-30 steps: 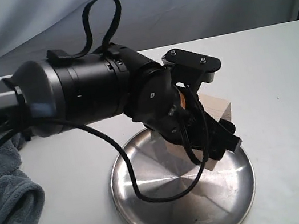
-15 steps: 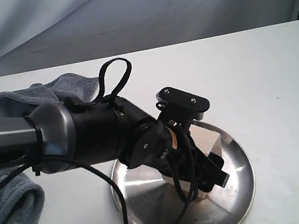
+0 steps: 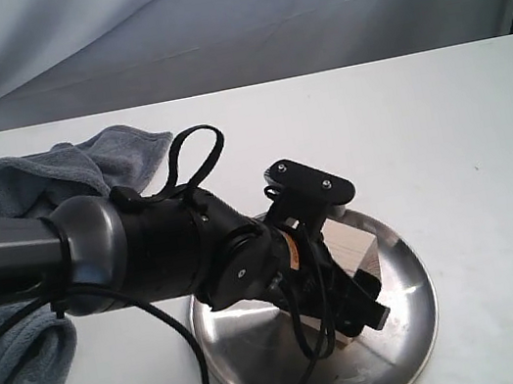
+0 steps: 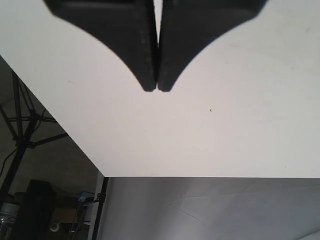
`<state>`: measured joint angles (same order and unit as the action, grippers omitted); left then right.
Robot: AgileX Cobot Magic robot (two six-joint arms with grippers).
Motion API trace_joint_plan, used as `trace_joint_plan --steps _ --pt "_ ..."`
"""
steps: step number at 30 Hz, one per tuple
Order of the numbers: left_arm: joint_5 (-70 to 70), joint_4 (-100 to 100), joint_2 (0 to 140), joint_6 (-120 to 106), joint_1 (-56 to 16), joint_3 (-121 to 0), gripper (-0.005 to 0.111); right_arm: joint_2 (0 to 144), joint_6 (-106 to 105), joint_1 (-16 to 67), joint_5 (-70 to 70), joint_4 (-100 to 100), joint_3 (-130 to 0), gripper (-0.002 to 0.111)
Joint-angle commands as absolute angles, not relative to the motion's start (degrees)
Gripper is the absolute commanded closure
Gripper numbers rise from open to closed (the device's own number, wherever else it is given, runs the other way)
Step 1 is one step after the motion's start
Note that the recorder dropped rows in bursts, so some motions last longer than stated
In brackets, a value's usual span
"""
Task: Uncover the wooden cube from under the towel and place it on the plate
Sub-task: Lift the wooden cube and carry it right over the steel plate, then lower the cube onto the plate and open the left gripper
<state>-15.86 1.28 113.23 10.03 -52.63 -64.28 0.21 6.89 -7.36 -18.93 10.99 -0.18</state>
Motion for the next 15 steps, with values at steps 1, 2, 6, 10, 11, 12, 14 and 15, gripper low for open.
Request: trace_joint_plan --steps 1,2,6,10,11,12,14,15 --pt "-13.90 2.55 113.32 10.05 -52.91 -64.22 0.088 0.00 6.90 -7.38 -18.93 10.89 0.00 0.108" --pt "-13.90 2.55 113.46 10.05 -52.91 -64.22 0.084 0.00 6.90 -7.38 -18.93 10.89 0.00 0.108" --pt "-15.48 2.55 113.94 10.21 -52.91 -64.22 0.065 0.00 6.90 -7.38 -18.93 10.89 0.00 0.108" --pt "-16.81 2.55 114.08 10.21 -52.91 -64.22 0.046 0.00 6.90 -7.38 -18.93 10.89 0.00 0.108" --pt "-16.81 2.55 114.08 10.21 -52.91 -64.22 0.043 0.00 6.90 -7.38 -18.93 10.89 0.00 0.108" --pt "-16.81 2.55 114.08 10.21 -52.91 -64.22 0.039 0.00 6.90 -7.38 -18.93 10.89 0.00 0.108" --pt "-16.70 2.55 114.08 10.21 -52.91 -64.22 0.032 0.00 6.90 -7.38 -18.93 10.89 0.00 0.108" --pt "-16.70 2.55 114.08 10.21 -52.91 -64.22 0.029 0.00 6.90 -7.38 -18.93 10.89 0.00 0.108"
